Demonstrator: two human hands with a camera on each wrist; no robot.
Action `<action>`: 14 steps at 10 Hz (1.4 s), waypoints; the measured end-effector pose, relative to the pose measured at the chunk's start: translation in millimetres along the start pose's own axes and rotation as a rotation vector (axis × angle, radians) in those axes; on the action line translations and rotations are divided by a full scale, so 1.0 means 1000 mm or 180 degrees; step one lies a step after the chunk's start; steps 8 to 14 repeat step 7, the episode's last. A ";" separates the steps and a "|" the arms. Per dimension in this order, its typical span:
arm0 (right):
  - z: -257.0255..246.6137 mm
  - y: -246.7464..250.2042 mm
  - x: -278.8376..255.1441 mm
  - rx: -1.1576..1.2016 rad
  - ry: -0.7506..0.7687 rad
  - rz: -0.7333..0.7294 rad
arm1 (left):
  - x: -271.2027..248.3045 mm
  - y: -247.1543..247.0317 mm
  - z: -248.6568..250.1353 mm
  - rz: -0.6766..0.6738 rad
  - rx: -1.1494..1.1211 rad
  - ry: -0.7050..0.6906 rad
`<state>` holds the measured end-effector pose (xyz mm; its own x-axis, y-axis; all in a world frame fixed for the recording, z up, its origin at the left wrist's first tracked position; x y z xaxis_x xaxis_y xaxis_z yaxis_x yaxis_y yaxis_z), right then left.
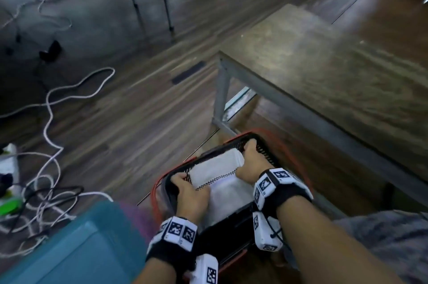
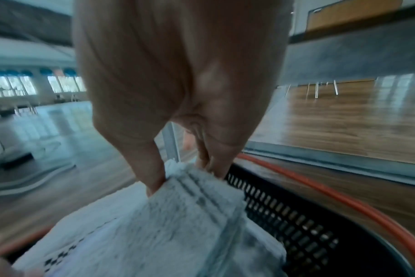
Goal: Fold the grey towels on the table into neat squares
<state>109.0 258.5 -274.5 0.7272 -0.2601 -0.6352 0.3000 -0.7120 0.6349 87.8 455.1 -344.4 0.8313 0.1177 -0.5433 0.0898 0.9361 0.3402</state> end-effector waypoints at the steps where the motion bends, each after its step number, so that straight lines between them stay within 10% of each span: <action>1: 0.009 -0.035 0.022 -0.0107 -0.0160 -0.0201 | 0.011 -0.011 -0.036 -0.0181 0.0374 0.0266; 5: 0.037 -0.105 0.068 -0.0124 -0.0095 -0.0764 | 0.038 -0.023 -0.066 -0.0325 0.1247 0.0762; 14: 0.040 -0.091 0.069 0.0247 -0.0057 -0.0611 | 0.032 -0.015 -0.041 -0.0082 0.1317 0.0598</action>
Point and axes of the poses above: each hand's wrist, its own x-axis towards the middle knuckle, its own y-axis out of the back of the hand, z = x × y, the point moved 6 cm from there along x, towards the middle knuckle, and after that the axes turned 2 degrees about x, right-handed, at the moved point
